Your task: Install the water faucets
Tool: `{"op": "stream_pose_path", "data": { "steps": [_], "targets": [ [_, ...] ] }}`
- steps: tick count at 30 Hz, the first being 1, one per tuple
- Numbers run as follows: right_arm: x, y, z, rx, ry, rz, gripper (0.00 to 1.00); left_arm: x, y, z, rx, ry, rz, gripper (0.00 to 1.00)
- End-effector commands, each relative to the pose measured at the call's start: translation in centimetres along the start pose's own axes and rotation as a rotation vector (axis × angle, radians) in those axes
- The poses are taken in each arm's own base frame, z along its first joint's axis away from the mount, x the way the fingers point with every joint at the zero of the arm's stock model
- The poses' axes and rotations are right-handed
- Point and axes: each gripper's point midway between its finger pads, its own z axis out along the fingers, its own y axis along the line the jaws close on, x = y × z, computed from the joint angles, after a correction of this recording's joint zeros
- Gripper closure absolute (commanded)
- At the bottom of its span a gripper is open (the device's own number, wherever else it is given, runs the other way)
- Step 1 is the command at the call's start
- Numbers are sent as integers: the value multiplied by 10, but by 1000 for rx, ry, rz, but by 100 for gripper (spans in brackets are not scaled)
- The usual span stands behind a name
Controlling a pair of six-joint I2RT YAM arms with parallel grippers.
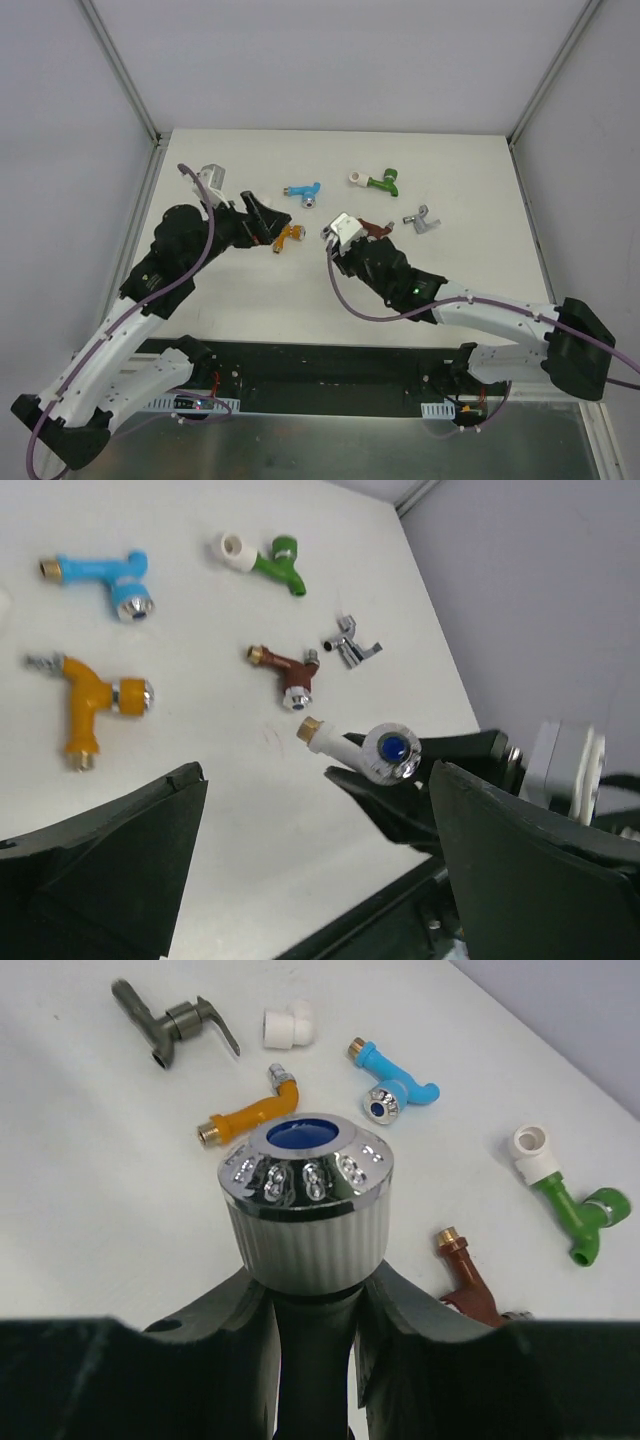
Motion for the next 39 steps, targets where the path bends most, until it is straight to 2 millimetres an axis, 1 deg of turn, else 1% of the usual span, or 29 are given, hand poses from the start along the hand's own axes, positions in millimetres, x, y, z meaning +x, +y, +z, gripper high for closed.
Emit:
{"op": "stream_pose_path", "data": {
  "steps": [1, 2, 3, 4, 5, 6, 8, 11, 13, 15, 17, 18, 20, 22, 23, 24, 25, 28, 30, 31, 32, 33, 34, 36, 39],
  "targets": [
    [-42, 3, -25, -208, -116, 353, 100, -24, -17, -30, 119, -82, 465, 2],
    [-46, -2, -29, -229, -131, 404, 100, -17, -22, -33, 175, -61, 542, 2],
    [-52, 0, -35, -288, -145, 447, 100, -9, -24, -35, 223, -36, 596, 1],
    [-57, -3, -41, -321, -160, 478, 100, -1, -30, -38, 286, -11, 648, 1],
    [-62, -4, -46, -351, -173, 503, 100, 5, -34, -39, 331, 7, 687, 1],
    [-67, -4, -51, -381, -184, 518, 100, 15, -39, -40, 393, 45, 715, 1],
    [-75, -5, -60, -426, -207, 533, 100, 27, -40, -38, 464, 82, 793, 1],
    [-86, 2, -71, -506, -215, 571, 100, 44, -38, -32, 548, 138, 881, 4],
    [-90, 4, -75, -532, -217, 579, 100, 54, -36, -28, 609, 165, 942, 8],
    [-91, 4, -77, -532, -215, 586, 100, 59, -36, -25, 634, 186, 952, 7],
    [-88, 2, -76, -517, -204, 593, 100, 55, -39, -22, 625, 188, 926, 7],
    [-85, 1, -75, -508, -196, 602, 100, 54, -39, -20, 607, 194, 902, 1],
    [-77, -2, -72, -485, -159, 628, 100, 49, -34, -11, 535, 199, 835, 1],
    [-66, -9, -66, -436, -116, 658, 100, 40, -23, 4, 405, 196, 724, 1],
    [-60, -14, -63, -400, -97, 670, 100, 32, -11, 13, 308, 182, 690, 1],
    [-52, -20, -59, -361, -76, 681, 100, 19, 7, 23, 145, 143, 584, 1],
    [-44, -23, -57, -342, -57, 676, 100, 12, 22, 28, 26, 114, 498, 1],
    [-22, -24, -53, -321, 0, 652, 100, -11, 69, 34, -257, 5, 409, 1],
    [-12, -23, -54, -330, 19, 622, 100, -22, 95, 35, -373, -11, 390, 1],
    [-7, -23, -55, -331, 27, 604, 100, -29, 106, 34, -427, 13, 368, 1],
    [-4, -24, -56, -322, 28, 604, 100, -27, 123, 35, -490, 58, 342, 1],
    [-2, -24, -56, -317, 30, 604, 100, -33, 134, 36, -540, 87, 311, 1],
    [-2, -26, -57, -304, 25, 603, 100, -34, 144, 40, -578, 124, 288, 1],
    [0, -30, -58, -278, 28, 610, 100, -43, 156, 48, -634, 183, 271, 1],
    [3, -33, -59, -253, 30, 620, 100, -56, 166, 72, -678, 241, 297, 1]
  ]
}}
